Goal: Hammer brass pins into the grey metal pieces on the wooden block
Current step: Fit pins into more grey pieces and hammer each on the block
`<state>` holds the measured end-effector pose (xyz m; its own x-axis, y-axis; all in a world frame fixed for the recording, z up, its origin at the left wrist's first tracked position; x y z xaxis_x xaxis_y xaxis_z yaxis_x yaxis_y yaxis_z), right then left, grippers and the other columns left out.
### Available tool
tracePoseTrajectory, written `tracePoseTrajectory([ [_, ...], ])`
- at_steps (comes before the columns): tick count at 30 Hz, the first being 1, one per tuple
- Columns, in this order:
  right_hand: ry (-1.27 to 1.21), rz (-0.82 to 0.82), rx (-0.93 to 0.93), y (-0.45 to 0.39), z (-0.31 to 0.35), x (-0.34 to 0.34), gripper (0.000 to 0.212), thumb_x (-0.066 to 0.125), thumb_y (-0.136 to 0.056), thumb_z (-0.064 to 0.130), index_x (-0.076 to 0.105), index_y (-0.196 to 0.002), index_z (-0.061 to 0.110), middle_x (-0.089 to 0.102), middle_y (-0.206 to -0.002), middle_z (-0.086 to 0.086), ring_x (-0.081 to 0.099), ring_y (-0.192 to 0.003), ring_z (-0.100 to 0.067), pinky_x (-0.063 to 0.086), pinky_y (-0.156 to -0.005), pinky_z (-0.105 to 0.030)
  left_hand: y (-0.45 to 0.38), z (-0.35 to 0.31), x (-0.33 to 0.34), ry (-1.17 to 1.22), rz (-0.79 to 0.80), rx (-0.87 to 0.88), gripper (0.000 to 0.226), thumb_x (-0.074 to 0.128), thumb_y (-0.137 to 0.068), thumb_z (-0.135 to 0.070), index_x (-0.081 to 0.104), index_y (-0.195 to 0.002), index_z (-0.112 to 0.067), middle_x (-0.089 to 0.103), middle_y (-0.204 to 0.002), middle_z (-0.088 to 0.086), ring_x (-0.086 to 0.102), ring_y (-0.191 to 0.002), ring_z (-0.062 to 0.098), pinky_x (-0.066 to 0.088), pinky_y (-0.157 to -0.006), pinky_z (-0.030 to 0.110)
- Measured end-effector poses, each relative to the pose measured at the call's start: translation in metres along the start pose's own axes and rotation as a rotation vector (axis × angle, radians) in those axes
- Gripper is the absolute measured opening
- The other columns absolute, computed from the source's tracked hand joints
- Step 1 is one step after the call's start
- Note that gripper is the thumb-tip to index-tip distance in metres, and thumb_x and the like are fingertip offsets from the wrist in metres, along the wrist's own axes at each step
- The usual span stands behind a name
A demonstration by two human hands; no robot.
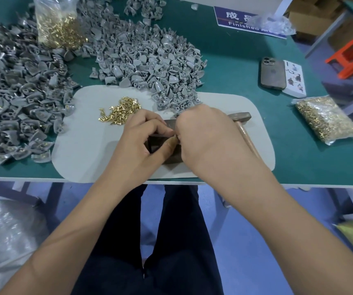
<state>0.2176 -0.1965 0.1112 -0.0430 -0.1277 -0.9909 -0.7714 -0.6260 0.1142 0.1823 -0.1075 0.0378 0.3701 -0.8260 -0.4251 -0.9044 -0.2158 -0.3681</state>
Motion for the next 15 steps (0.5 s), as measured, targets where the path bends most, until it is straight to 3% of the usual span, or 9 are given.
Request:
tracePoseTrajectory([
  [2, -0.055, -0.006, 0.034, 0.000, -0.011, 0.005, 0.008, 0.061, -0.094, 0.019, 0.068, -0.097, 0.021, 0.032, -0.071, 0.000, 0.050, -0.085, -0.028, 0.034, -0.069, -0.031, 0.000, 0.001, 0.000, 0.007, -0.011, -0.020, 0.011, 0.078, -0.086, -0.014, 0.068, -0.085, -0.020, 0.054, -0.103, -0.002, 0.052, -0.108, 0.020, 0.042, -0.094, 0.031],
  [7, -0.219, 0.014, 0.078, 0.002, -0.026, 0.015, 0.016, 0.059, -0.095, 0.023, 0.074, -0.093, 0.023, 0.062, -0.088, -0.007, 0.060, -0.092, -0.031, 0.034, -0.067, -0.027, 0.001, 0.001, 0.002, -0.016, -0.010, -0.008, 0.005, 0.076, -0.088, -0.019, 0.073, -0.092, -0.019, 0.054, -0.103, -0.002, 0.051, -0.109, 0.016, 0.040, -0.097, 0.029],
  [10, -0.175, -0.031, 0.077, 0.007, -0.020, 0.012, 0.012, 0.057, -0.096, 0.020, 0.069, -0.096, 0.022, 0.057, -0.090, -0.005, 0.060, -0.095, -0.031, 0.033, -0.069, -0.030, 0.001, 0.002, 0.002, -0.021, -0.012, 0.014, 0.008, 0.075, -0.089, -0.021, 0.071, -0.093, -0.025, 0.053, -0.104, -0.004, 0.051, -0.110, 0.015, 0.040, -0.098, 0.029],
  [13, -0.108, -0.078, 0.062, 0.010, -0.006, 0.007, 0.013, 0.055, -0.094, 0.009, 0.065, -0.100, 0.012, 0.052, -0.086, -0.012, 0.045, -0.084, -0.027, 0.032, -0.069, -0.032, 0.000, 0.002, 0.002, -0.004, -0.014, 0.020, 0.013, 0.070, -0.088, -0.030, 0.062, -0.091, -0.041, 0.052, -0.106, -0.006, 0.049, -0.111, 0.011, 0.038, -0.097, 0.025],
  [15, -0.089, -0.070, 0.063, 0.009, -0.003, 0.008, 0.008, 0.055, -0.092, 0.005, 0.060, -0.097, 0.008, 0.044, -0.079, -0.006, 0.037, -0.082, -0.025, 0.033, -0.070, -0.033, 0.000, 0.001, 0.002, 0.001, -0.016, 0.016, 0.015, 0.067, -0.087, -0.034, 0.059, -0.091, -0.045, 0.052, -0.106, -0.006, 0.048, -0.111, 0.007, 0.037, -0.096, 0.022],
])
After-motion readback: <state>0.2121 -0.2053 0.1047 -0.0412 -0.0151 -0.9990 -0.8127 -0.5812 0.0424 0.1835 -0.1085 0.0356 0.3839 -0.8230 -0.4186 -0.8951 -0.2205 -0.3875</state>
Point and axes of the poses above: each hand's wrist, its own y-axis away from the middle knuckle, its own x-axis out of the palm, z = x × y, the point moved 8 cm from there along -y, towards the middle knuckle
